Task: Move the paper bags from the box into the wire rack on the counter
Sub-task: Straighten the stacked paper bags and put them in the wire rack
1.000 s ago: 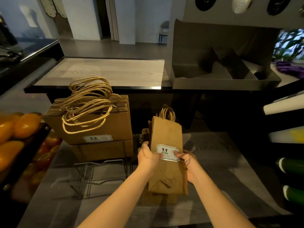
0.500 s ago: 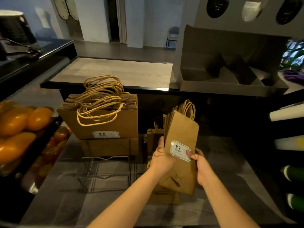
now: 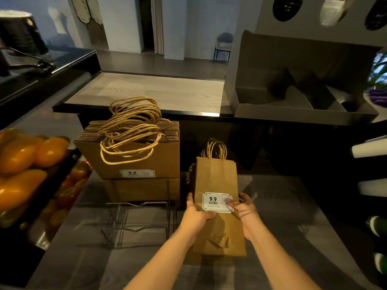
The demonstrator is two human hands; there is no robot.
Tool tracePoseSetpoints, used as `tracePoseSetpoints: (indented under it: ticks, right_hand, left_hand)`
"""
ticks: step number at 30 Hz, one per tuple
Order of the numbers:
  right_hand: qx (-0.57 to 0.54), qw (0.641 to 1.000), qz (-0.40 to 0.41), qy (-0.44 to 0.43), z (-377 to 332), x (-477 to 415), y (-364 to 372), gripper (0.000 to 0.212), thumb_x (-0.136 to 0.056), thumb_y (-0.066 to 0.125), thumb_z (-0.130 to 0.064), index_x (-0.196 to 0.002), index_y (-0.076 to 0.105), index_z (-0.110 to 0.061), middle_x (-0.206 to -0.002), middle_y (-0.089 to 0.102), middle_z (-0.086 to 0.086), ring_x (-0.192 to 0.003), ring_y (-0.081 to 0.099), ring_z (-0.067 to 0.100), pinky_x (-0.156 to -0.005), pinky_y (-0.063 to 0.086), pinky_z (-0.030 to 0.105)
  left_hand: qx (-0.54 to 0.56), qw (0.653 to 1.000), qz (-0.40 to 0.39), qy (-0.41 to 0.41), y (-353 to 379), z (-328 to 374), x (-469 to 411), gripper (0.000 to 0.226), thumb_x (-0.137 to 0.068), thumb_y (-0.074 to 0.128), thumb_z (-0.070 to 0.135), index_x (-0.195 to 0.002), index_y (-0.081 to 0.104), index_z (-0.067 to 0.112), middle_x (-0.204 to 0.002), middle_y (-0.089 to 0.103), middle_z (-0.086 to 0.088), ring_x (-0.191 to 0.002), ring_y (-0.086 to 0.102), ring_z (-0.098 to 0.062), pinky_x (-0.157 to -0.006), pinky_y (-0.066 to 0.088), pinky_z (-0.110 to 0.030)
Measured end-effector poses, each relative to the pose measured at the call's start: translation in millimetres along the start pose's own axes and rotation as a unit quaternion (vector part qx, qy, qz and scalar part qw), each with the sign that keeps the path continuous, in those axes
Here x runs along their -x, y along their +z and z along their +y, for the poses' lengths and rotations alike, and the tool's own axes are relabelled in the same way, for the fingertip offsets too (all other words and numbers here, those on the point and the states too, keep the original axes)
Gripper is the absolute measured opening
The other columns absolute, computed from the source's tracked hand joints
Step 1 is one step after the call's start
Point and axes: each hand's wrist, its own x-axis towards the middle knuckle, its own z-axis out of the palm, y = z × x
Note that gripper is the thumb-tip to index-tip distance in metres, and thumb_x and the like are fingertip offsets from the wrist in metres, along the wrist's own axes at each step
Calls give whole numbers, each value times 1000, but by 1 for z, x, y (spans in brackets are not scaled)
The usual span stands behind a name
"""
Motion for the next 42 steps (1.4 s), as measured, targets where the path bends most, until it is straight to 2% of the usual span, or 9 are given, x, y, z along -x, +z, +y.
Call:
tracePoseSetpoints:
  ticks: [6,10,15,20,24,29,32,38,42]
  right_hand:
    - [-18,1000,11,8,-1,3,-12,55,-77,74,1,-125,51,-11,-107,67,23,-94,66,40,-87,52,58]
    - [-45,999,9,-4,-1,7,-18,52,-80,71,1,-125,51,-14,-107,67,21,-99,64,41,-91,50,58]
    - [-77,997,13,-16,-1,11,-23,47,-86,65,0,-122,46,-22,-101,66,14,-91,64,35,-83,53,51]
    - [-91,994,-5,-58,-4,21,-28,51,-88,63,-4,-127,39,-27,-108,65,12,-102,63,36,-90,51,55]
    - [-110,990,-61,-69,-14,34,-24,54,-69,74,-18,-119,57,-26,-114,70,12,-108,63,37,-96,47,62]
    - [-95,981,-99,-140,-32,52,-8,54,-87,66,-9,-130,46,-34,-112,70,4,-102,67,29,-82,56,49]
    - [-92,976,-111,-163,-37,65,6,64,-88,66,-10,-139,39,-38,-117,68,0,-107,64,26,-87,54,49]
    - [-113,962,-152,-194,-39,97,31,57,-85,65,-12,-130,47,-43,-117,68,-5,-110,63,24,-91,53,50]
    - [-137,940,-176,-258,-48,121,50,66,-74,69,-16,-131,47,-42,-121,66,-5,-114,62,23,-96,50,54]
  left_hand:
    - [-41,998,-2,43,6,6,3,102,-79,74,4,-152,5,23,-135,53,-3,-123,51,-22,-101,44,-38]
    - [-102,992,13,71,13,12,3,100,-69,81,18,-149,22,30,-135,51,-3,-121,52,-20,-103,45,-43]
    - [-139,983,13,121,17,13,6,87,-64,81,25,-139,39,32,-140,44,-2,-131,42,-22,-104,44,-45]
    - [-112,981,-13,157,16,28,26,88,-79,73,5,-149,24,28,-128,51,6,-121,49,-14,-102,45,-37]
    - [-92,977,-8,194,13,42,38,101,-77,73,-2,-149,15,41,-142,43,12,-132,40,-13,-108,39,-45]
    - [-79,966,6,248,-3,55,56,89,-78,72,0,-144,29,44,-141,47,12,-131,43,-13,-104,44,-47]
    - [-80,957,20,278,-16,61,71,87,-80,71,2,-144,29,44,-140,48,14,-129,45,-9,-105,44,-45]
    - [-78,938,53,335,-44,65,110,92,-79,73,5,-143,25,49,-142,45,19,-131,42,-3,-104,45,-42]
    - [-86,922,58,373,-66,73,127,90,-79,72,2,-140,27,51,-137,49,22,-126,47,0,-101,48,-38]
